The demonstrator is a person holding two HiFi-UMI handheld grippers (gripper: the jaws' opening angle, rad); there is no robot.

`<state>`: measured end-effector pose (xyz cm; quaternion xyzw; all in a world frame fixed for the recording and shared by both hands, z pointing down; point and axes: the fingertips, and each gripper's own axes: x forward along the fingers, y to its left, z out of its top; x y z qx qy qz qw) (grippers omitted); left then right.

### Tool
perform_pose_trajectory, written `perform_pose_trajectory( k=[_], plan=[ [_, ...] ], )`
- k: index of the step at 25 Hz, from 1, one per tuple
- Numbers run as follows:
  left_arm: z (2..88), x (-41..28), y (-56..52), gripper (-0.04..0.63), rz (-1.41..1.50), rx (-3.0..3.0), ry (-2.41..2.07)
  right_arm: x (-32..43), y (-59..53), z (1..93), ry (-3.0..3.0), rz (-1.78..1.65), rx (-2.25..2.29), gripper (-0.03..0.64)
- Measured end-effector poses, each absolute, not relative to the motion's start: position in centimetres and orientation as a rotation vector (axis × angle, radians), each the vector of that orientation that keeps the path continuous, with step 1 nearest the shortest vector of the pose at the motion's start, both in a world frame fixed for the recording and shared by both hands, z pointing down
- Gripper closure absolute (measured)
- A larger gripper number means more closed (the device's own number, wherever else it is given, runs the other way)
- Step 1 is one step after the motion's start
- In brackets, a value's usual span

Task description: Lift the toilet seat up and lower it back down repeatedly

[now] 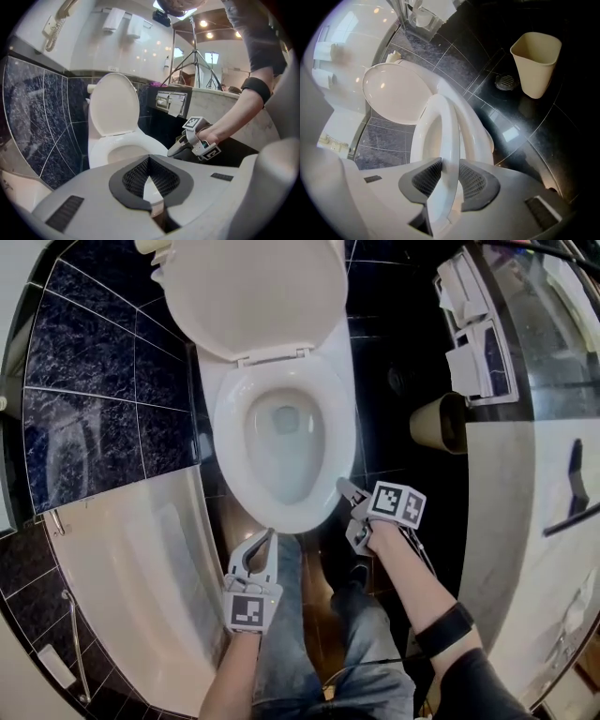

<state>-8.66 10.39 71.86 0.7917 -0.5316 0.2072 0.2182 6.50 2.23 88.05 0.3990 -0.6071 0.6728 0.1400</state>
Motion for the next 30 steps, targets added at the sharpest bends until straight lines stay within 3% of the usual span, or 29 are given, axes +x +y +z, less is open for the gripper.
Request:
perform_pose_trajectory(
  k=[11,30],
  plan=[
    [77.2,-8.8,15.0,0.604,0.694,1.999,-1.352,5.9,-0.5,78.9,-1.785,1.934,1.097,0.482],
    [67.8,-10.3,4.2,0.604,0.579,2.005,-1.479,4.8,-6.2,68.6,-1.903,1.766,1.126,0.485]
  ],
)
